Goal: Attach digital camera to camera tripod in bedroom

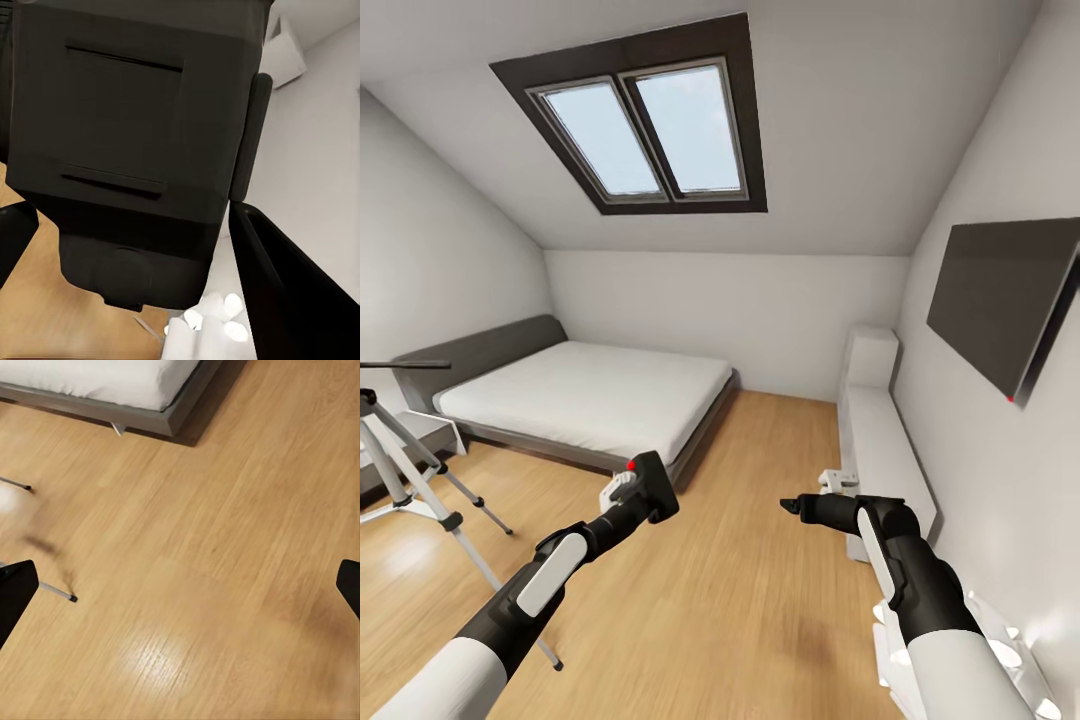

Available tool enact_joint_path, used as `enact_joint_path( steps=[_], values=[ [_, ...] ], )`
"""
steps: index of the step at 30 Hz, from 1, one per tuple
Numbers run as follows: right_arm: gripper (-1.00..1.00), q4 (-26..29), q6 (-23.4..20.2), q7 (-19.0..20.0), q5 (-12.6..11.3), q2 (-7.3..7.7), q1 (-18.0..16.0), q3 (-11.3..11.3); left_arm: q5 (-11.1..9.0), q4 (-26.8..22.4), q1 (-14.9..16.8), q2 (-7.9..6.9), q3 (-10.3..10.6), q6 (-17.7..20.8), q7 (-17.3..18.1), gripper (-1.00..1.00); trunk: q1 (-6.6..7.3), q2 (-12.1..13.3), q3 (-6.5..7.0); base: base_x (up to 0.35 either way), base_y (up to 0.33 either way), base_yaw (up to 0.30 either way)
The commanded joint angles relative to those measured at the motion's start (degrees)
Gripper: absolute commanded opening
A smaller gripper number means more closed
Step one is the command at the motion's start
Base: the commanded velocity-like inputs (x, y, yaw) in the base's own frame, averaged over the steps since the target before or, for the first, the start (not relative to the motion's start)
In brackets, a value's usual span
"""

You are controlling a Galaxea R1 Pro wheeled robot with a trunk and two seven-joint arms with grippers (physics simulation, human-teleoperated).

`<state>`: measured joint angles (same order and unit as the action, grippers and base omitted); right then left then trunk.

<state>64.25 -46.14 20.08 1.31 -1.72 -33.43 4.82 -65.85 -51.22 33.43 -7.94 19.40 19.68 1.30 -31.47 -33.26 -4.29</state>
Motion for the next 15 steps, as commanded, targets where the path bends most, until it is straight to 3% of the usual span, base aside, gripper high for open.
enact_joint_path(
  steps=[1, 15],
  values=[
    [1.00, 0.0, -0.3, 0.3, 0.1, -0.06, -0.1, 0.2, -0.3, 0.0, 0.1, -0.05, 0.1, 0.1, 0.0, -1.00, 0.20, 0.3, 0.07, 0.000, 0.000, 0.000],
    [1.00, -0.1, -0.3, 0.3, 0.0, -0.11, -0.1, 0.2, 0.0, 0.0, 0.1, 0.02, 0.1, 0.1, -0.7, -1.00, 3.28, 5.9, 2.59, 0.000, 0.000, 0.000]
  ],
)
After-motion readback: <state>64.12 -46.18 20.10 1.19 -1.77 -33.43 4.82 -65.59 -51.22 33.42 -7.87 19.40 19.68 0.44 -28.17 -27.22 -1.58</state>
